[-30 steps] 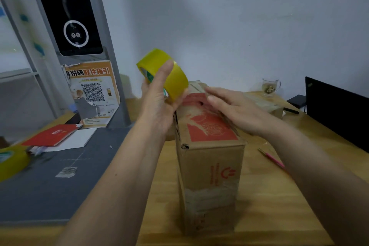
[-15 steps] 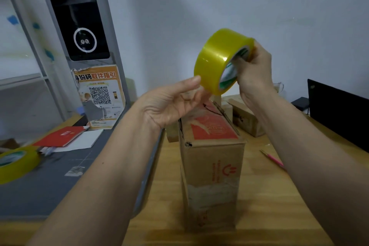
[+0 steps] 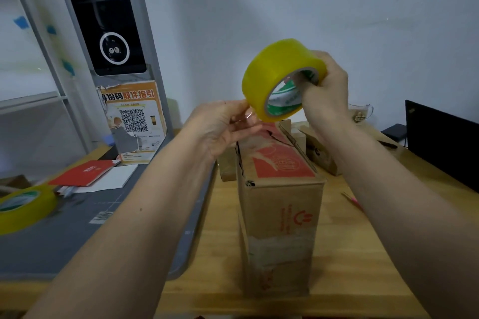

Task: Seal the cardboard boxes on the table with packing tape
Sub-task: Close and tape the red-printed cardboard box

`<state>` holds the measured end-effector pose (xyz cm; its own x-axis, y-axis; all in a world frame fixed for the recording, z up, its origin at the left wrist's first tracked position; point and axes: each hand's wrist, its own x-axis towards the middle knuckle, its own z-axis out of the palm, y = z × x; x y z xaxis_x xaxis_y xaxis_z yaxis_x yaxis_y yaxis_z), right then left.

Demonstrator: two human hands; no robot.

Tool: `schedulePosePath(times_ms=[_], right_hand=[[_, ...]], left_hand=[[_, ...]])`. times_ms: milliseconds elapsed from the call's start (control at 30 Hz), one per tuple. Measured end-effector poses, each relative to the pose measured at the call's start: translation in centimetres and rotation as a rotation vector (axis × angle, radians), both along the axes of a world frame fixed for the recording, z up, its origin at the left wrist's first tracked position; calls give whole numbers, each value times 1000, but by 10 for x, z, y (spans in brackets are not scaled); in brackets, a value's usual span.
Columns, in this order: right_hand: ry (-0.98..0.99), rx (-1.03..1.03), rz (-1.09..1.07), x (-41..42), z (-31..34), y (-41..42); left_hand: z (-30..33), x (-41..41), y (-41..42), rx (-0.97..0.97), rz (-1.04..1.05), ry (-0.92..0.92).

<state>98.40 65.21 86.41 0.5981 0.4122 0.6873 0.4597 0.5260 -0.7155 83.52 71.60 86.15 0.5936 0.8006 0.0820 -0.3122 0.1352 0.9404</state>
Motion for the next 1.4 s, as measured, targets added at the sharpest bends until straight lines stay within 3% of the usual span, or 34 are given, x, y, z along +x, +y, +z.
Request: schedulePosePath(times_ms=[200,400,667,833,1067,1167,1267,1400], right_hand=[[-298,-316,-471,35,-20,-14],[-333,-399,-546,52,-32,-22],[-430,-498,-596,64,-49,-27],[-446,-543,-591,64,-54,-25],[-419,-564,-581,59,-49,-30],[-324,-563,-516,57,-45,-36],[33,-519,-265,51,-38,-48],[478,-350,126,39,-32,-69]], left_hand=[[-1,-15,22,104,108,210],[-4,8,19,329,220,448],[2,30,16,861,308,997],[-3,32,22,888,317,1077],[2,34,33,909,310,1008],[6,37,40,918,310,882],[7,46,46,852,264,716],[6,59,53,728,81,665]])
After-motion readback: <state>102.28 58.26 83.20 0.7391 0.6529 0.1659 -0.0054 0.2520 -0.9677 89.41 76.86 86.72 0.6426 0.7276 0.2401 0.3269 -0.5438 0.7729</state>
